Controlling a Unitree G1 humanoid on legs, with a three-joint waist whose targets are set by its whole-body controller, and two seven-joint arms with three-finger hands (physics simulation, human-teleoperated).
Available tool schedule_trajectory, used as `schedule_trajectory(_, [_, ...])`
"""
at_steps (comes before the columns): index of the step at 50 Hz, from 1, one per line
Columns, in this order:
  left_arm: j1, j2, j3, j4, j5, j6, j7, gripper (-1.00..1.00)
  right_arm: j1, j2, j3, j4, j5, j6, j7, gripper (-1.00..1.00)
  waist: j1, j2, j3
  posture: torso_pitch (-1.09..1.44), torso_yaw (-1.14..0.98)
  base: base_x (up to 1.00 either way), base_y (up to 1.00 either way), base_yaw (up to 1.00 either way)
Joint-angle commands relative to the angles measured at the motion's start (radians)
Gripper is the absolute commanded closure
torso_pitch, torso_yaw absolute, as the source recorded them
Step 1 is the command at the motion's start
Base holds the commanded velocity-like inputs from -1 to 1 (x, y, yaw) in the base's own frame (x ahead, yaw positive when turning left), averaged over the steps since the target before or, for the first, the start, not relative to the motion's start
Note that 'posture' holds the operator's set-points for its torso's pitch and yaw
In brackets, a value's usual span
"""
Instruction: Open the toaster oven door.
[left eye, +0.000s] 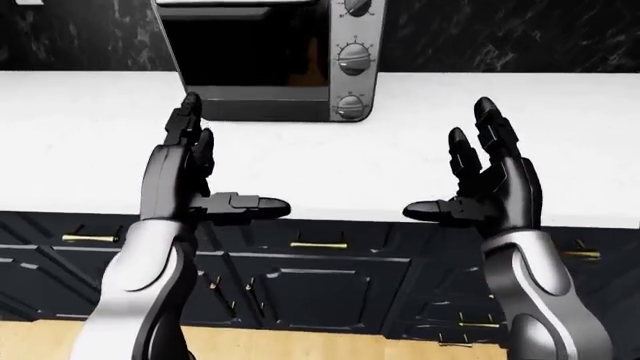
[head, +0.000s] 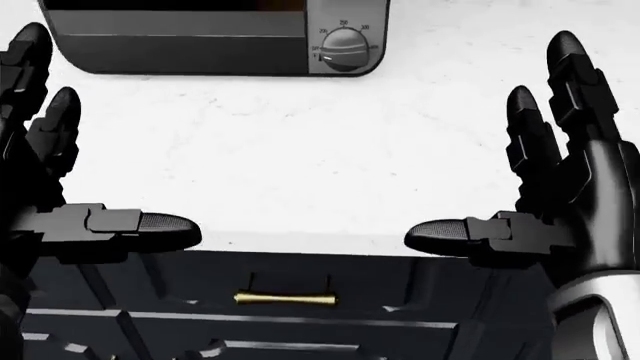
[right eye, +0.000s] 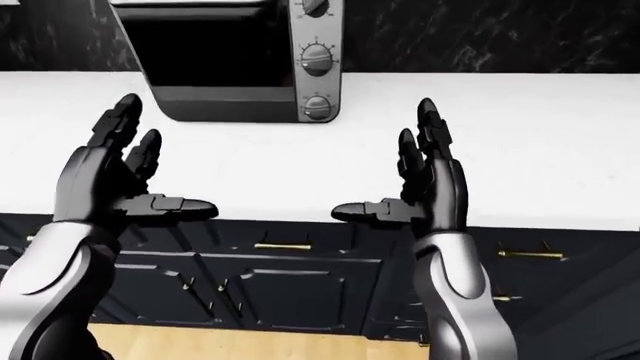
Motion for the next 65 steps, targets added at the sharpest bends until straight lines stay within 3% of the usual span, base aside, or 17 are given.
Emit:
schedule_trajectory(1, [-0.035,0.004,-0.009,-0.03,-0.005,-0.031,-0.001,-1.0,-0.024,-0.013,-0.021,-0.041,-0.003,-0.036,-0.001,-1.0,-0.002,0.008,-0.019,0.0,0.0,0.34,0.03,0.0])
schedule_trajectory(8, [-0.038,0.006,-0.009,-0.028,-0.009,-0.028,0.002,-1.0,-0.024,-0.013,-0.023,-0.04,0.001,-0.037,-0.003,-1.0,0.014,-0.053,-0.018,0.0,0.0,0.34,0.03,0.0])
schedule_trajectory(10, [-0.04,0.007,-0.01,-0.024,-0.009,-0.031,0.003,-1.0,-0.023,-0.013,-0.022,-0.036,0.0,-0.042,-0.001,-1.0,0.018,-0.091,-0.026,0.0,0.0,0.35,0.04,0.0])
schedule_trajectory(11, [-0.039,0.007,-0.01,-0.024,-0.01,-0.031,0.003,-1.0,-0.021,-0.012,-0.021,-0.038,0.001,-0.043,-0.001,-1.0,0.017,-0.125,-0.039,0.0,0.0,0.33,0.04,0.0])
schedule_trajectory(12, [-0.04,0.007,-0.01,-0.026,-0.011,-0.028,0.003,-1.0,-0.021,-0.012,-0.021,-0.04,0.002,-0.042,-0.002,-1.0,0.007,-0.109,-0.037,0.0,0.0,0.34,0.04,0.0])
schedule_trajectory(14, [-0.045,0.007,-0.011,-0.033,-0.012,-0.015,0.006,-1.0,-0.022,-0.011,-0.022,-0.048,0.01,-0.04,-0.002,-1.0,0.004,-0.12,-0.013,0.0,0.0,0.26,0.02,0.0])
schedule_trajectory(16, [-0.046,0.007,-0.013,-0.033,-0.012,-0.014,0.006,-1.0,-0.022,-0.011,-0.023,-0.049,0.014,-0.041,-0.002,-1.0,-0.003,-0.108,-0.027,0.0,0.0,0.07,0.0,0.0])
schedule_trajectory(20, [-0.041,0.006,-0.01,-0.032,-0.013,-0.02,0.005,-1.0,-0.019,-0.011,-0.022,-0.062,0.02,-0.031,-0.008,-1.0,-0.011,-0.087,-0.006,0.0,0.0,0.04,0.0,0.0])
schedule_trajectory(21, [-0.042,0.007,-0.011,-0.033,-0.013,-0.019,0.006,-1.0,-0.02,-0.012,-0.023,-0.065,0.021,-0.028,-0.01,-1.0,-0.015,-0.071,-0.009,0.0,0.0,0.03,0.0,0.0])
schedule_trajectory(23, [-0.038,0.005,-0.012,-0.033,-0.013,-0.023,0.006,-1.0,-0.018,-0.011,-0.022,-0.059,0.02,-0.036,-0.008,-1.0,-0.018,-0.016,-0.028,0.0,0.0,0.03,0.0,0.0])
schedule_trajectory(24, [-0.037,0.004,-0.013,-0.032,-0.013,-0.025,0.007,-1.0,-0.016,-0.01,-0.023,-0.056,0.019,-0.04,-0.007,-1.0,-0.019,-0.063,-0.019,0.0,0.0,0.03,0.0,0.0])
schedule_trajectory(27, [-0.032,0.004,-0.015,-0.028,-0.012,-0.031,0.007,-1.0,-0.014,-0.01,-0.021,-0.056,0.019,-0.04,-0.009,-1.0,-0.01,-0.058,-0.036,0.0,0.0,0.03,0.0,0.0])
schedule_trajectory(30, [-0.026,0.002,-0.015,-0.026,-0.012,-0.038,0.006,-1.0,-0.01,-0.009,-0.021,-0.042,0.016,-0.056,-0.002,-1.0,-0.005,-0.073,-0.044,0.0,0.0,0.03,0.0,0.0])
schedule_trajectory(44, [-0.036,0.024,-0.018,-0.078,0.015,-0.067,0.016,-1.0,-0.008,-0.011,-0.031,-0.052,0.033,-0.078,-0.009,-1.0,-0.007,-0.075,-0.036,0.0,0.0,0.02,0.0,0.0])
schedule_trajectory(55, [-0.287,0.113,0.013,-0.133,0.029,0.157,-0.019,-1.0,-0.029,-0.039,-0.063,-0.088,0.073,-0.043,-0.038,-1.0,-0.013,-0.071,-0.024,0.0,0.0,0.0,0.0,0.0])
schedule_trajectory(58, [-0.337,0.147,-0.016,-0.116,0.042,0.192,-0.032,-1.0,-0.035,-0.043,-0.068,-0.092,0.082,-0.036,-0.044,-1.0,-0.015,-0.069,-0.029,-0.03,0.0,0.0,0.0,0.0])
schedule_trajectory(65, [-0.393,0.156,-0.016,-0.105,0.073,0.228,-0.065,-1.0,-0.042,-0.049,-0.069,-0.089,0.09,-0.034,-0.057,-1.0,-0.018,-0.068,-0.06,-0.1,0.0,0.0,0.0,0.0])
